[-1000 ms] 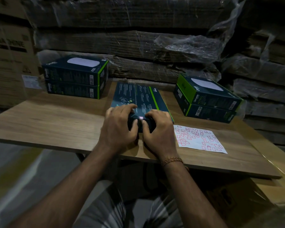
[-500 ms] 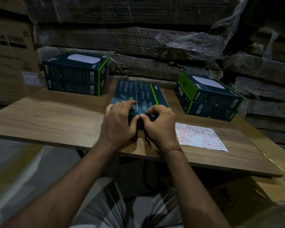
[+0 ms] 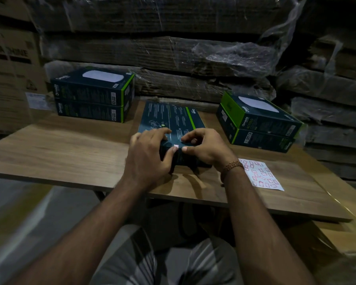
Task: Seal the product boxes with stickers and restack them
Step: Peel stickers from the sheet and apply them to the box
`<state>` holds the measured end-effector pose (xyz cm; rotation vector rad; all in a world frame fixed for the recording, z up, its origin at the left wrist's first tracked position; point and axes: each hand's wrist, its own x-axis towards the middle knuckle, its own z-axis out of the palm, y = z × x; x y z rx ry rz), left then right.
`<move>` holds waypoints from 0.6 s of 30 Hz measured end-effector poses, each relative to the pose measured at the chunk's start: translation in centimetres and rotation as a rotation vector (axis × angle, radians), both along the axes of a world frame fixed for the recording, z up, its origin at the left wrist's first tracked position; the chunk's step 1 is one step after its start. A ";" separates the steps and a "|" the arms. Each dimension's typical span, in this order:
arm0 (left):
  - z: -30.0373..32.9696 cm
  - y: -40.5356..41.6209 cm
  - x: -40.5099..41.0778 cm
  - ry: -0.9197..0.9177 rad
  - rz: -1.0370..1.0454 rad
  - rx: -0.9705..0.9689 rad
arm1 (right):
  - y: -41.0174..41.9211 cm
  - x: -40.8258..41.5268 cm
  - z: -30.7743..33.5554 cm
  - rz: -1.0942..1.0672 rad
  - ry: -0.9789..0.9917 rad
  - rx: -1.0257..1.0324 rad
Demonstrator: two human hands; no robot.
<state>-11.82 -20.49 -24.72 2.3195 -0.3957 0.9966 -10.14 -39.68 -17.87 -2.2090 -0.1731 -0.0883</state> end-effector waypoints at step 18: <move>-0.1 0.3 0.3 0.014 -0.009 0.041 | 1.6 0.5 -1.2 -0.119 -0.091 0.039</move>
